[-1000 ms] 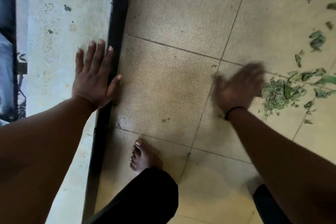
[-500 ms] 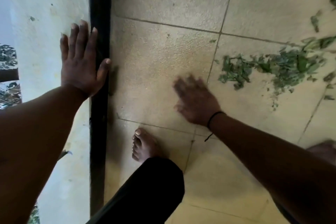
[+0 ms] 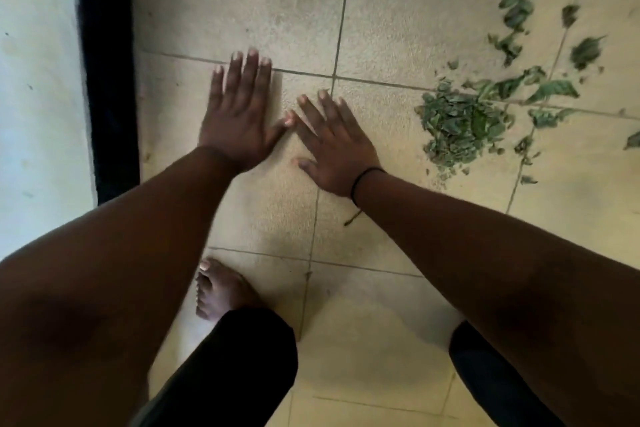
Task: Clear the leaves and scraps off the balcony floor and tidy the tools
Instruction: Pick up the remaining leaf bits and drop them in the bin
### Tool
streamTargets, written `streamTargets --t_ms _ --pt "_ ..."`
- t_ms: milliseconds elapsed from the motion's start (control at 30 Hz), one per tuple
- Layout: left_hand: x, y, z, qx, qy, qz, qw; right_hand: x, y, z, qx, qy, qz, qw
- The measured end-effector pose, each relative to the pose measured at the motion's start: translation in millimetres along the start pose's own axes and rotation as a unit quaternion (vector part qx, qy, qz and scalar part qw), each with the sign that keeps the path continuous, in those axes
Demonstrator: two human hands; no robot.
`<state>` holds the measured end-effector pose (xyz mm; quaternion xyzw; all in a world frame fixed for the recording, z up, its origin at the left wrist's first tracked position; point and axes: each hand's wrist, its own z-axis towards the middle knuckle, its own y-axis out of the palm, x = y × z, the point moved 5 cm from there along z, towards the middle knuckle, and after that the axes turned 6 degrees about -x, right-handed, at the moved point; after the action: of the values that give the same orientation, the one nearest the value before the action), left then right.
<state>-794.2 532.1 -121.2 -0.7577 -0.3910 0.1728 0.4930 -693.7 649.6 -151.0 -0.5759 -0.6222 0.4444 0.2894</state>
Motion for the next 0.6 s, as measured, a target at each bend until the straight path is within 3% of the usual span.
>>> streamTargets --t_ms 67,133,267,400,433,500,600 --pt "19.5 2.1 21.5 -0.004 -0.045 -0.037 0.998 25.6 -4.7 11.8 0.006 0.042 0.025 0.999" --pt "34.9 3.2 37.6 -0.032 -0.079 -0.084 0.993 72.6 -8.6 5.2 0.009 0.143 0.063 0.988" --pt "67.3 4.1 59.1 -0.118 -0.14 -0.134 0.974 153.1 -1.2 -52.2 -0.003 0.342 0.109 0.934" --pt "114.2 -13.9 95.4 -0.155 -0.205 -0.196 0.946 193.7 12.0 -117.6 -0.022 0.457 0.129 0.88" --pt "124.6 -19.0 106.1 -0.174 -0.208 -0.205 0.94 195.9 11.6 -128.6 -0.015 0.464 0.121 0.878" --pt "134.6 -24.7 120.7 -0.221 -0.215 -0.206 0.929 175.6 13.8 -137.8 -0.005 0.396 0.094 0.913" --pt "134.0 -27.5 124.7 -0.272 -0.225 -0.187 0.917 95.2 37.4 -139.5 -0.029 0.135 0.111 0.984"
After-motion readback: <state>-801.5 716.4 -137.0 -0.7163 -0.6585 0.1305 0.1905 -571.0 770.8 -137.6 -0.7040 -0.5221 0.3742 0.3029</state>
